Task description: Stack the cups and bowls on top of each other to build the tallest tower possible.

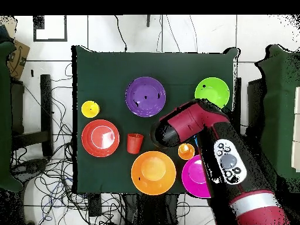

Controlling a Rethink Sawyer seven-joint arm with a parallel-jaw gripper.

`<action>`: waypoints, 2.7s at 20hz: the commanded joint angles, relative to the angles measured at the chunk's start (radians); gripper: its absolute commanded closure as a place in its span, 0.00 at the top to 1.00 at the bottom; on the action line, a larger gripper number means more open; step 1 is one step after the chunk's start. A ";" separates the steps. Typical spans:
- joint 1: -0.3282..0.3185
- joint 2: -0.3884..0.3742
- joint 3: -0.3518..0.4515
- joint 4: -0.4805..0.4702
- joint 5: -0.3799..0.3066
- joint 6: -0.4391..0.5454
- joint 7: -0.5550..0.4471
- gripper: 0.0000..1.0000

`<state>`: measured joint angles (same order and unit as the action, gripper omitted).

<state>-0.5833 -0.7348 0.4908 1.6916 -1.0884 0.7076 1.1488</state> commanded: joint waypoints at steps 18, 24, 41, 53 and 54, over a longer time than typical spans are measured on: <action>0.304 0.167 -0.416 -0.271 -0.135 -0.201 1.063 1.00; 0.289 0.132 -0.441 -0.226 -0.049 -0.192 1.081 1.00; 0.129 0.081 -0.302 -0.086 0.201 -0.148 0.738 1.00; -0.030 0.058 -0.097 0.063 0.188 -0.265 0.670 1.00; -0.043 0.057 -0.081 0.069 0.183 -0.265 0.667 1.00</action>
<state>-0.5993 -0.6939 0.2100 1.6486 -0.9206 0.5105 2.1114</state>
